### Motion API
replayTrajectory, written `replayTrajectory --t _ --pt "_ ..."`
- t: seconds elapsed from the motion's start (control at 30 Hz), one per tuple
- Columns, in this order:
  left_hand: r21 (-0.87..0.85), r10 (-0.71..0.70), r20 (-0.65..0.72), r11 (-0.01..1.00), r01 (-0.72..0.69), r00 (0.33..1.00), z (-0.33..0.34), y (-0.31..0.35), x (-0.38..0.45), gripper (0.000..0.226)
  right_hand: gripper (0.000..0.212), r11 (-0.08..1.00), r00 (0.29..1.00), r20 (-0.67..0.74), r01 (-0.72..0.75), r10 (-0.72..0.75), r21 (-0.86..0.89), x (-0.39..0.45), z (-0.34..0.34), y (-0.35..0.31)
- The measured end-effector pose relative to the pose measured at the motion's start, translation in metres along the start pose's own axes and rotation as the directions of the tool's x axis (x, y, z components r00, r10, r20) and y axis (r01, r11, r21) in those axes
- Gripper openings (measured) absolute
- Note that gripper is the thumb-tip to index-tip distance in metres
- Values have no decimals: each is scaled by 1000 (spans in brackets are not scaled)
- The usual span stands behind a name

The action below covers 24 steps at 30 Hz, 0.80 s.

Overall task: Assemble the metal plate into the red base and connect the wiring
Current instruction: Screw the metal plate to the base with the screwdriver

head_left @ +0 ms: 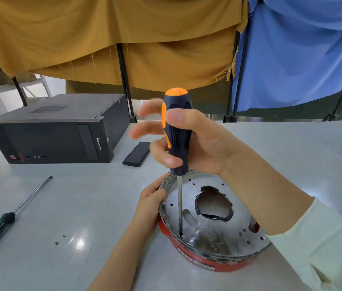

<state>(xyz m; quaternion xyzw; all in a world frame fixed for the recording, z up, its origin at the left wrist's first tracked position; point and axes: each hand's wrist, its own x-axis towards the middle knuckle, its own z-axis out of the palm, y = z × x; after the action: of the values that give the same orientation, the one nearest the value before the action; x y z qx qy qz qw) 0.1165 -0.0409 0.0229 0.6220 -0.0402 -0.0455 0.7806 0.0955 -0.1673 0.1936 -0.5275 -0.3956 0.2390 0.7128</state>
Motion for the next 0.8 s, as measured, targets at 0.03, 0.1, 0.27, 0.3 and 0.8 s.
replayTrajectory --t 0.03,0.1,0.27,0.3,0.8 --pt "-1 6 3 1000 -6 1000 0 0 0 53 13 999 1000 -29 8 -9 -31 1 1 3" --pt "2 13 0 1000 -13 1000 0 0 0 53 19 995 974 -223 17 -37 -94 6 5 8" --pt "-9 14 -16 1000 -14 1000 4 2 -3 60 30 925 689 -639 126 -342 -359 4 10 21" --pt "-8 16 -12 1000 -16 1000 4 3 -3 59 29 922 709 -621 108 -334 -372 3 8 19" --pt "-15 -1 -21 1000 0 1000 5 4 -2 60 32 955 635 -715 143 -290 -261 6 10 20"
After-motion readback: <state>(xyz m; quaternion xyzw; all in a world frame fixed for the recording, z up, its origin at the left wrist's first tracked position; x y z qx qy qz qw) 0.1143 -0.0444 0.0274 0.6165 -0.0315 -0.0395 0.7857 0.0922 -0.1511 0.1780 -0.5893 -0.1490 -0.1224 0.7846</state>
